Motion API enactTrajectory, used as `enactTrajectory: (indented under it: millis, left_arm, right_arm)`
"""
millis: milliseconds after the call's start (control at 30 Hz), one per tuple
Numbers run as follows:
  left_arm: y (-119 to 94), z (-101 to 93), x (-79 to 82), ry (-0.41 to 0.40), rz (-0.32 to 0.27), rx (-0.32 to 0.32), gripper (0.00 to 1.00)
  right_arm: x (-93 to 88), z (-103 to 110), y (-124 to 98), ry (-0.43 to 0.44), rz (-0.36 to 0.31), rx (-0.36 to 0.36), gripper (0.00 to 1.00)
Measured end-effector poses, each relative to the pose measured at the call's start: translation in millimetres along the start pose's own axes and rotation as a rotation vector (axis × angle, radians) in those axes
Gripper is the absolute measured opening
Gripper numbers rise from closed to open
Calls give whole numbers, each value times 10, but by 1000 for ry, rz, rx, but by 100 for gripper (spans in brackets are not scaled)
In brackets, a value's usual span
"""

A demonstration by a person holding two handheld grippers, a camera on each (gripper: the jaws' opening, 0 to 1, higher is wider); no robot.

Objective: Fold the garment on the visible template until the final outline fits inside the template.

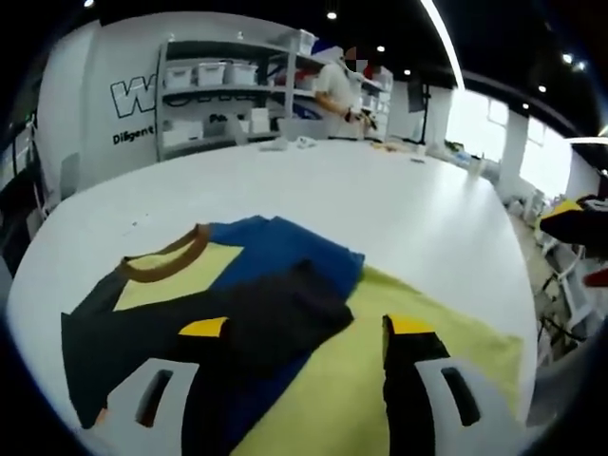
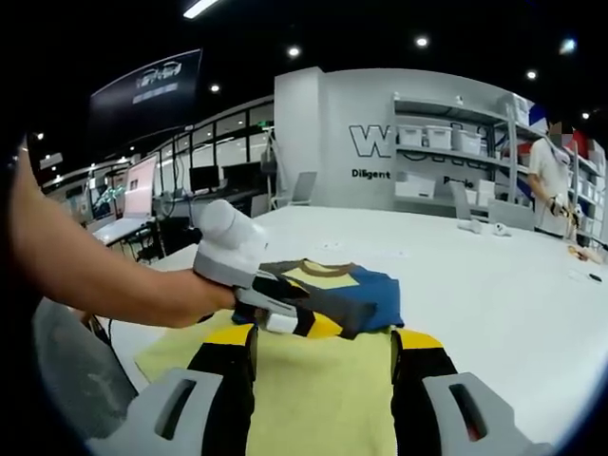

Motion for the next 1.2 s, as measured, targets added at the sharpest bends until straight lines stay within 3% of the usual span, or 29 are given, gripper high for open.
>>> enactTrajectory:
  millis: [567, 1200]
  left_arm:
    - [-588, 160, 160, -37, -114, 34, 63]
    - [-1509, 359, -18, -89, -169, 117, 60]
  right_arm:
    - [4, 60, 12, -23, 4, 37, 57]
    - [18, 125, 29, -50, 8, 83, 57]
Point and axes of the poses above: the point that each gripper's makers call its tool centre point, and the gripper's own axes: y roughly forward along the fingers, z roughly to its left, x roughly out of its top, the point moved 9 cm from there along -y, roughly backward along the fingers, and after that the axes turned 6 degrees about x, right-handed, at the moved point
